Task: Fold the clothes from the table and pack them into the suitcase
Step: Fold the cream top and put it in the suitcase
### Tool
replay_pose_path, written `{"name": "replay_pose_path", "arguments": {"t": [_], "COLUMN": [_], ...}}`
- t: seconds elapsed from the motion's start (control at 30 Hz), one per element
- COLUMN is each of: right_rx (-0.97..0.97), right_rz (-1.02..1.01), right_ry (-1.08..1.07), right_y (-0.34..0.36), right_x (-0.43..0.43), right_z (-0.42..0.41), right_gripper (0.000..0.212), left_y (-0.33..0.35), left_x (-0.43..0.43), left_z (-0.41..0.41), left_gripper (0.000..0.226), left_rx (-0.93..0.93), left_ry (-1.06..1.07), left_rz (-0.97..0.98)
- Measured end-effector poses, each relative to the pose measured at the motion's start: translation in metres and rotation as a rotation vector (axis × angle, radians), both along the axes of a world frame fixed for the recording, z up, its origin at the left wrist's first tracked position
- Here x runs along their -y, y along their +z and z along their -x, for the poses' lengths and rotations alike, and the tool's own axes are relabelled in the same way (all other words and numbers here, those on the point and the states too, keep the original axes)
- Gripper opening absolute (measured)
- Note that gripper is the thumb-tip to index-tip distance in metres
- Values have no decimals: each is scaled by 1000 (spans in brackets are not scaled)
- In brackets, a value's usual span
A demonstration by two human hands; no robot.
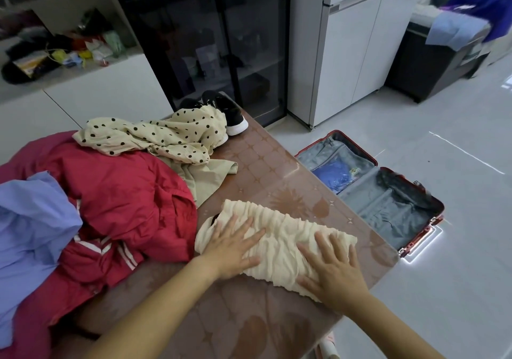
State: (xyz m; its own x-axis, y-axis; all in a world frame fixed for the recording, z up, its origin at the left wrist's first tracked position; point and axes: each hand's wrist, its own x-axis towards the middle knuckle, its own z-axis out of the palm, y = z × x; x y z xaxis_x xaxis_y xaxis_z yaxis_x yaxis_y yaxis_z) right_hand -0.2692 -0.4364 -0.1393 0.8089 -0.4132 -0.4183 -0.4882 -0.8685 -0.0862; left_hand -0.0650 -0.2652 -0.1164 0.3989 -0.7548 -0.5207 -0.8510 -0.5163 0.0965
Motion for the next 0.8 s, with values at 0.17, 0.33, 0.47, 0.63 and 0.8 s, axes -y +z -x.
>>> {"name": "replay_pose_path", "arguments": {"t": [0.17,0.33,0.47,0.63,0.8], "right_rx": [142,429,406,511,457], "right_rz": [-62,-162,-455,-626,-540], "right_ry": [-39,-616,-800,-975,-864], "right_y": [8,21,20,14,19], "right_x": [7,2,-8,-6,-5], "right_z": [-1,15,11,-8,-12], "right_gripper": [83,81,94,71,44], "left_y": [2,-8,-13,-16,-22], "left_x": [-2,-11,-9,-5,-11], "left_z": [-15,-43,-34,-11,14], "left_gripper": [89,95,103,96,79], "left_rx": [35,-88,-191,-356,-304], "left_ry": [138,585,665,740,784], "left_rz": [293,459,425,588,611]}}
